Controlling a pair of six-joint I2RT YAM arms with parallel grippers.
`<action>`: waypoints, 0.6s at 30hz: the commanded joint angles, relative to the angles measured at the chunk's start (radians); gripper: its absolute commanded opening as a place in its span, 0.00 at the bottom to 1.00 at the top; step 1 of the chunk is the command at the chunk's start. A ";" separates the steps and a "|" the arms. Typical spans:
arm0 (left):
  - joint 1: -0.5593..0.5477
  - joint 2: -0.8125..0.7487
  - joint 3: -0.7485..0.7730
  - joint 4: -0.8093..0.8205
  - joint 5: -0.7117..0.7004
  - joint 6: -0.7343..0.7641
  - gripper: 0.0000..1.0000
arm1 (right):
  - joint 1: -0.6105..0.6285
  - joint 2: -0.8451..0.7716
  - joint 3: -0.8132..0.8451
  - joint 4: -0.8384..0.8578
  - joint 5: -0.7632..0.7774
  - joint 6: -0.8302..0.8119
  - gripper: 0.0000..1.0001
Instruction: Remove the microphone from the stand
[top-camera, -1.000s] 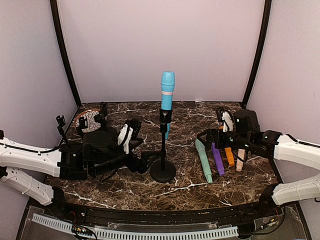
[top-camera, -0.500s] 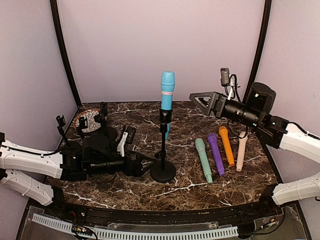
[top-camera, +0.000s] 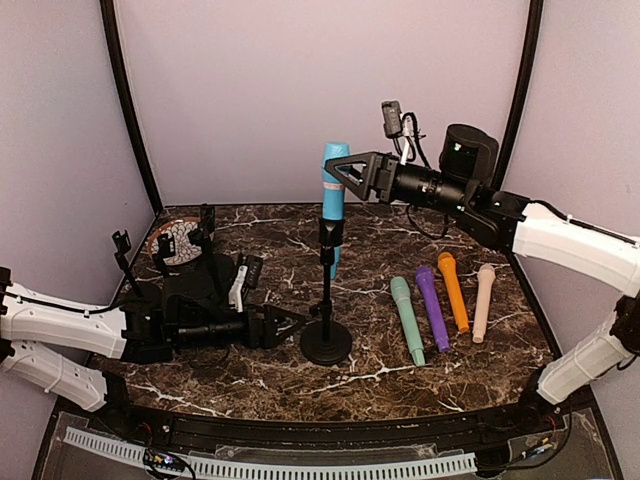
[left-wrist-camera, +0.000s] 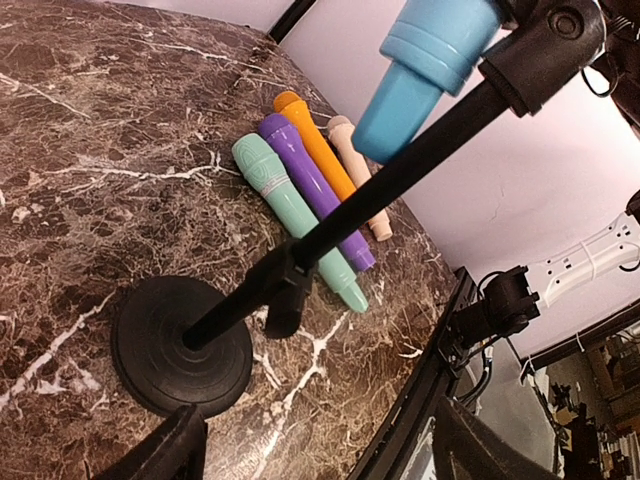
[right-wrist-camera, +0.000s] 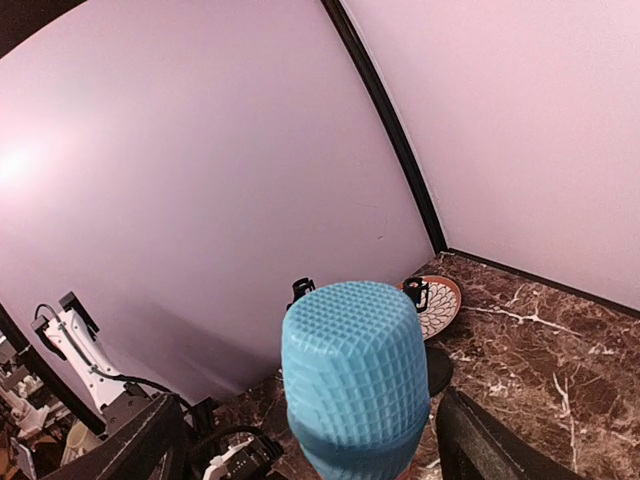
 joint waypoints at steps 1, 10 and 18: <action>0.013 -0.013 -0.001 0.020 0.019 -0.016 0.80 | 0.007 0.057 0.089 -0.031 -0.002 -0.041 0.83; 0.045 0.048 0.019 0.047 0.048 -0.013 0.73 | 0.008 0.091 0.097 -0.007 -0.010 -0.031 0.60; 0.066 0.125 0.043 0.139 0.068 -0.009 0.64 | 0.012 0.087 0.086 -0.011 0.004 -0.036 0.50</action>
